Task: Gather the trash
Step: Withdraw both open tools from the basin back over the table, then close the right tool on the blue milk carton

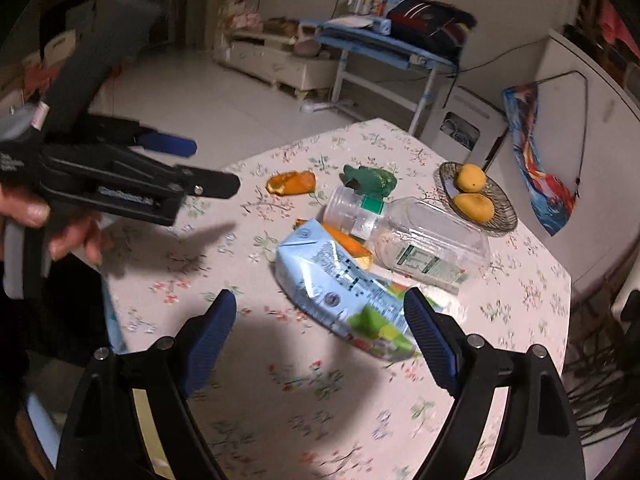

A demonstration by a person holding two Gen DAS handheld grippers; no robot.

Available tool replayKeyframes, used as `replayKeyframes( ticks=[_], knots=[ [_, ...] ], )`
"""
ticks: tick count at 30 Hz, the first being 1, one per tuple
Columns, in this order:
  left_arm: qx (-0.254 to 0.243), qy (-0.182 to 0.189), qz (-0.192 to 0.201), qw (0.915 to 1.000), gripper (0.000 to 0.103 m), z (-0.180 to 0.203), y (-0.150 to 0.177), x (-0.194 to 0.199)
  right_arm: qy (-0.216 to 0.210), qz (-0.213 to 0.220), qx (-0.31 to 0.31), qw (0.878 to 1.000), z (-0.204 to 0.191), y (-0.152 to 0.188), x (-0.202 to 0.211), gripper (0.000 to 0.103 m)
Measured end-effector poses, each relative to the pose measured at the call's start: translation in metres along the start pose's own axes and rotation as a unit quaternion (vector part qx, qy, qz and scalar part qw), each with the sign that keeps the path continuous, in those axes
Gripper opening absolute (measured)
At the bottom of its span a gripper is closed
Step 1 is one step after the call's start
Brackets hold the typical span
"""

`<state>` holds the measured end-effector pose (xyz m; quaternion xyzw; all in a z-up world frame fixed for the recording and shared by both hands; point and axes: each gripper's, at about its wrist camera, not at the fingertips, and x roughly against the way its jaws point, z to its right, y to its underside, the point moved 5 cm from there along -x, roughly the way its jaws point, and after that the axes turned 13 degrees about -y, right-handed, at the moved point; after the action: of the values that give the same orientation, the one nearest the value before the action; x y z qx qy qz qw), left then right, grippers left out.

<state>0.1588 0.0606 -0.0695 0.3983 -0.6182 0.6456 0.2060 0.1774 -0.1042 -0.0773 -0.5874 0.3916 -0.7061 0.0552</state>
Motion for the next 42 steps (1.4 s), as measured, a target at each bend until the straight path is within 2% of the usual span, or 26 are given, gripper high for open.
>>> replayKeyframes(
  ticks=[9, 17, 21, 25, 31, 42],
  knots=[
    [-0.006, 0.003, -0.013, 0.9999, 0.081, 0.005, -0.007, -0.013, -0.012, -0.043, 0.017, 0.999, 0.021, -0.008, -0.026, 0.082],
    [-0.007, 0.003, -0.02, 0.9998, 0.083, 0.006, -0.01, -0.021, -0.026, -0.094, 0.047, 0.994, 0.017, -0.001, -0.051, 0.082],
    [-0.019, -0.001, -0.02, 0.9996, 0.084, 0.011, -0.012, -0.024, -0.025, -0.1, 0.053, 0.993, 0.018, 0.001, -0.055, 0.083],
    [-0.028, -0.003, -0.023, 0.9993, 0.084, 0.015, -0.014, -0.029, -0.037, -0.103, 0.038, 0.993, 0.021, 0.0, -0.051, 0.082],
    [-0.032, -0.007, -0.034, 0.9989, 0.085, 0.015, -0.018, -0.039, -0.043, -0.122, -0.022, 0.991, 0.024, 0.01, -0.033, 0.067],
    [-0.029, -0.006, -0.057, 0.9979, 0.085, 0.016, -0.017, -0.056, -0.034, -0.105, -0.06, 0.992, 0.026, 0.017, -0.042, 0.071]
  ],
)
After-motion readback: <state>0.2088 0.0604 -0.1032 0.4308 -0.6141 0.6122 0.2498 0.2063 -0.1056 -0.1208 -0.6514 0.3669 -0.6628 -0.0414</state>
